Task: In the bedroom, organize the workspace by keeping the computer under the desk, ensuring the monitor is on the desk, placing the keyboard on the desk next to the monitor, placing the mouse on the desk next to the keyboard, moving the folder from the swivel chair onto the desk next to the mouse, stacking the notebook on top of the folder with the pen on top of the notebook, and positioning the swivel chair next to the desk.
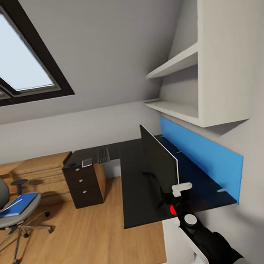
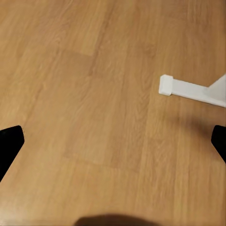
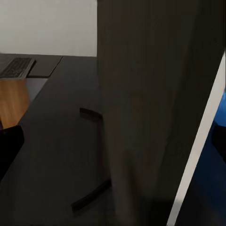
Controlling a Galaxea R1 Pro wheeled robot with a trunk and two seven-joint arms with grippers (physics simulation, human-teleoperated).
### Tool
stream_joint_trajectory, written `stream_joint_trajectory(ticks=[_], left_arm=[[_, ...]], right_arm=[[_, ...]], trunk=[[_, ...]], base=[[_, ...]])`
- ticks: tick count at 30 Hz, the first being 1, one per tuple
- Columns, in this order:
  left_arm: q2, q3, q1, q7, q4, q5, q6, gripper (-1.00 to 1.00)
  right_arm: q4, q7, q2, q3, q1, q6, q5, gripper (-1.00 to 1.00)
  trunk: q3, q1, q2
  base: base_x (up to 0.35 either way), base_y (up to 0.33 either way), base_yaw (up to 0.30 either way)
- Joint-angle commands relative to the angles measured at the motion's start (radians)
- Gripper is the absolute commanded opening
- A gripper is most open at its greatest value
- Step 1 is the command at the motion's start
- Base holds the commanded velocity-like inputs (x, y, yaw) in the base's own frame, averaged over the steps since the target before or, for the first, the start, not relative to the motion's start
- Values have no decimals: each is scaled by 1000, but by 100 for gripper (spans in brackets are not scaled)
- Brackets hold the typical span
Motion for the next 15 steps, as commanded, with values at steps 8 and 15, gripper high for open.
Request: stream_joint_trajectory(ticks=[8, 15], left_arm=[[1, -8, -1, 2, 0, 9, -4, 100], [1, -8, -1, 2, 0, 9, -4, 100]], right_arm=[[1, -4, -1, 3, -1, -15, -11, 100], [3, -4, 0, 4, -1, -17, -11, 100]], trunk=[[-3, 0, -2], [-6, 0, -2]], base=[[0, -193, 18], [0, -46, 40]])
